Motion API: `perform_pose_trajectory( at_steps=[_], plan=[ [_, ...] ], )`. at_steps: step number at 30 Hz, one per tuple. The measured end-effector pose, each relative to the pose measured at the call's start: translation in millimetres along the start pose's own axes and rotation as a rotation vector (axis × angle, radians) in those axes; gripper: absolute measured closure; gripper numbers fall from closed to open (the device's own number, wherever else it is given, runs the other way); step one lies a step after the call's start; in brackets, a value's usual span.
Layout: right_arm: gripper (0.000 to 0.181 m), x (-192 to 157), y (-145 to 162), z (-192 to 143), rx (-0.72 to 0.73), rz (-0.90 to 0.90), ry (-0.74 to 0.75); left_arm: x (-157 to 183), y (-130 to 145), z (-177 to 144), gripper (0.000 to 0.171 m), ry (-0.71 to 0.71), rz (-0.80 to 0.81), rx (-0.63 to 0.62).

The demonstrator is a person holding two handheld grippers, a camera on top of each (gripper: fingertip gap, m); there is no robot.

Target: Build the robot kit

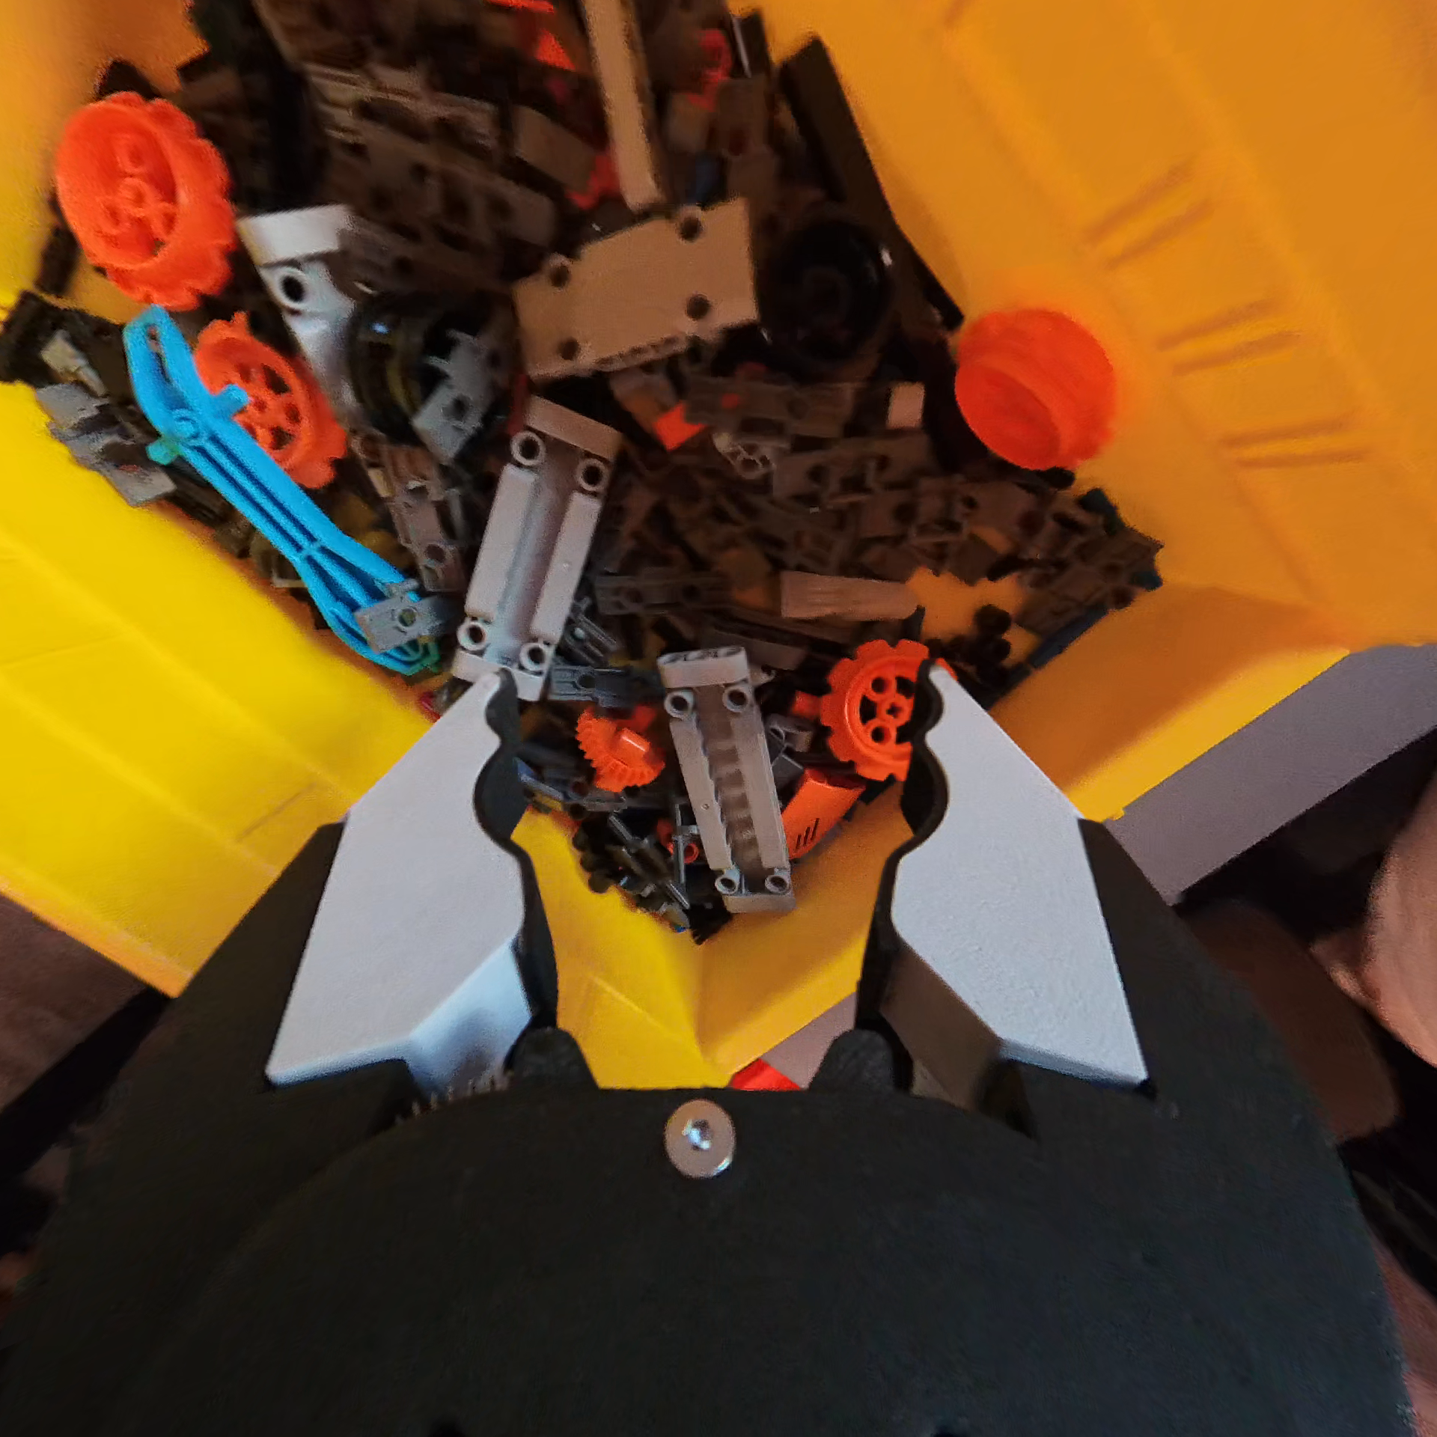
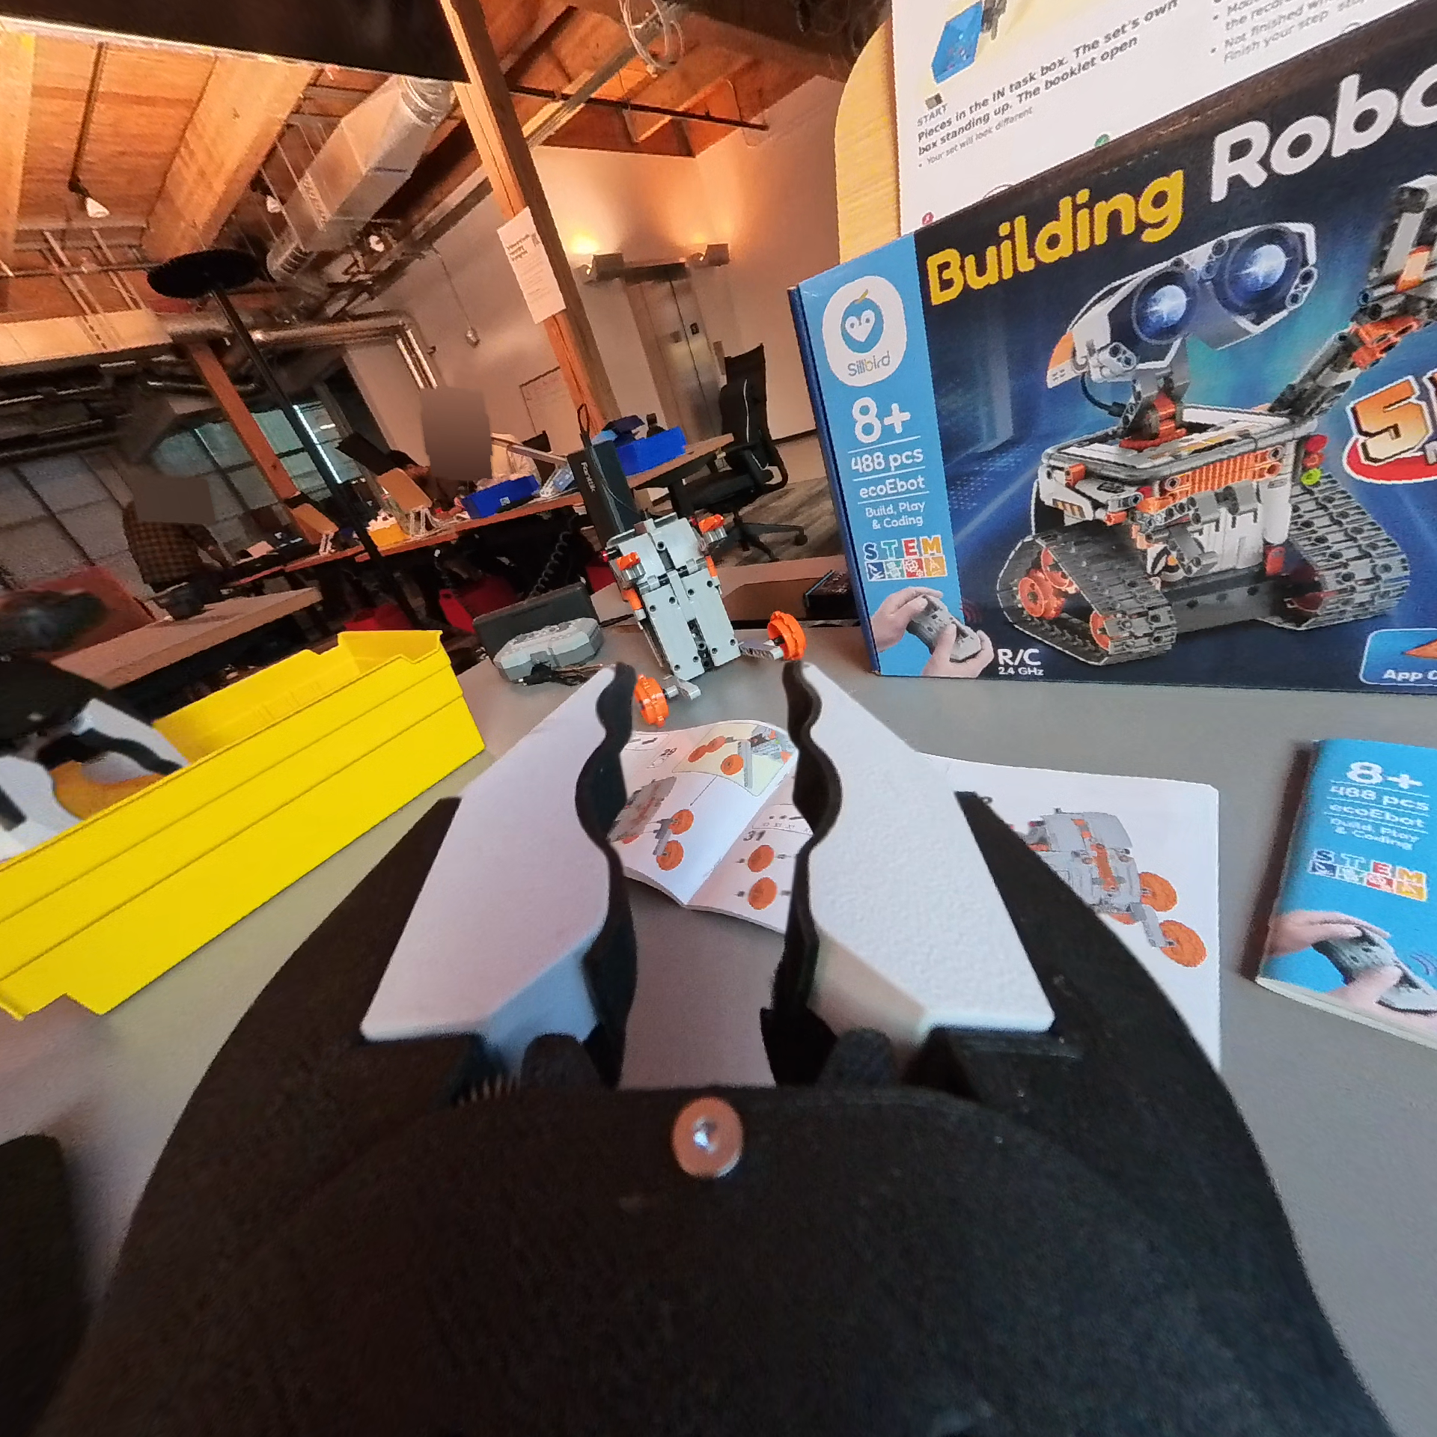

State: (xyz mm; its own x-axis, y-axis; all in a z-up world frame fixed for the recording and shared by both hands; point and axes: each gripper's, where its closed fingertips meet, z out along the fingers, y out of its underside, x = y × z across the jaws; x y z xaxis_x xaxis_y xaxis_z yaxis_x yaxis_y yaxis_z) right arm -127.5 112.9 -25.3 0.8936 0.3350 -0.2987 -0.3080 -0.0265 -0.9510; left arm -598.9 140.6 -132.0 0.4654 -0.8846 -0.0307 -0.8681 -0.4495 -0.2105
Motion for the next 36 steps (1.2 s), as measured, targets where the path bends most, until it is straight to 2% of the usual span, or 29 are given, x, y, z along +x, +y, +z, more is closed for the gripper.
perform_pose_trajectory(
  at_steps=[3,6,9,10,12,13,14,15,16,19,21,23,29,34,36],
  plan=[
    [0.142,-2,3,2,-0.016,-0.005,-0.007,-9,5,7,0.070,-0.194,0.131,-0.042],
    [0.142,-1,5,2,-0.026,-0.020,0.000,-24,-8,-3,0.096,-0.316,0.157,0.019],
    [0.143,1,5,1,-0.020,-0.017,0.008,-44,-9,-7,0.102,-0.400,0.172,-0.001],
    [0.143,2,5,1,-0.019,-0.013,0.010,-39,-11,-5,0.107,-0.357,0.160,0.022],
    [0.143,3,4,1,-0.016,-0.004,0.011,-16,-19,-1,0.110,-0.184,0.112,0.087],
    [0.143,3,4,0,-0.013,0.000,0.009,-6,-20,2,0.105,-0.120,0.105,0.097],
    [0.143,3,4,0,-0.011,0.004,0.007,-1,-17,7,0.089,-0.097,0.115,0.066],
    [0.143,3,4,0,-0.011,0.006,0.007,-3,-12,13,0.078,-0.125,0.134,0.021],
    [0.142,3,4,1,-0.012,0.006,0.007,-6,-16,15,0.078,-0.161,0.152,0.031],
    [0.142,3,5,1,-0.020,0.004,0.007,-22,-28,13,0.085,-0.288,0.205,0.050],
    [0.142,3,6,1,-0.021,0.001,0.009,-30,-37,11,0.086,-0.316,0.212,0.071],
    [0.143,4,5,0,-0.016,0.002,0.013,-32,-41,13,0.085,-0.284,0.191,0.082],
    [0.143,5,1,-2,0.005,0.031,0.008,-23,-30,18,0.076,-0.166,0.160,0.038],
    [0.142,4,2,-1,-0.001,0.028,0.005,-26,-9,10,0.074,-0.215,0.192,-0.015],
    [0.143,3,2,-1,-0.002,0.029,-0.002,-25,-7,5,0.081,-0.207,0.191,0.002]
  ],
)
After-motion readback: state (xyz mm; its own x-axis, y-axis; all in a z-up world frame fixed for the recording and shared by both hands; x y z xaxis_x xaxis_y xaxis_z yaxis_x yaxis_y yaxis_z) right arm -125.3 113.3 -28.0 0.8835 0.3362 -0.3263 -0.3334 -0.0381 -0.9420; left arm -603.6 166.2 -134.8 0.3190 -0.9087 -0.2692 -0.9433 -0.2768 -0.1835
